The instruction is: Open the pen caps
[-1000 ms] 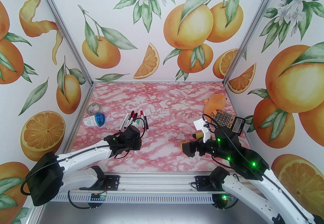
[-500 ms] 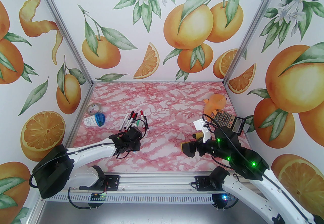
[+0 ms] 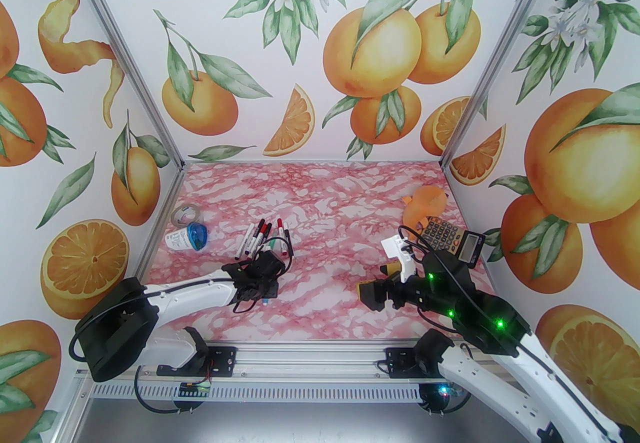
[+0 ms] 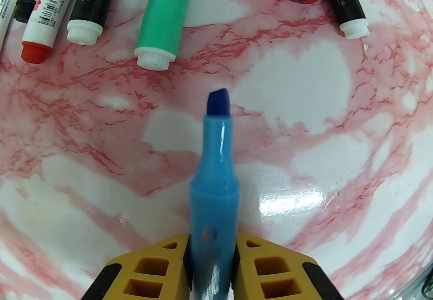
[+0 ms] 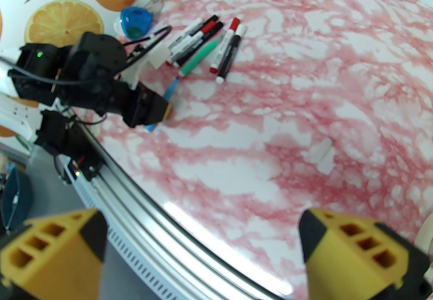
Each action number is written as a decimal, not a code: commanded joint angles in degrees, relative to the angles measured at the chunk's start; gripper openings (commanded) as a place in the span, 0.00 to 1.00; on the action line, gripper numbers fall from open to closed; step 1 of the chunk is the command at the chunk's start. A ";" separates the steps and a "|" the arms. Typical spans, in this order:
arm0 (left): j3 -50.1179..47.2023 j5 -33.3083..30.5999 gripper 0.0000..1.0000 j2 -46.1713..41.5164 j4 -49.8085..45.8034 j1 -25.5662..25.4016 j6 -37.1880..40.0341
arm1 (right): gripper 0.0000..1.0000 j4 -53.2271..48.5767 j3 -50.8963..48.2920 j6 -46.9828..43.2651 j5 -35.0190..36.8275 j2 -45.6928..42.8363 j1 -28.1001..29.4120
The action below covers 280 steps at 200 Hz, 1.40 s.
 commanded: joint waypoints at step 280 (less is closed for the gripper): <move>27.02 13.22 0.53 6.16 -17.48 27.21 31.46 | 1.00 0.13 -0.40 -0.20 2.81 -2.21 0.31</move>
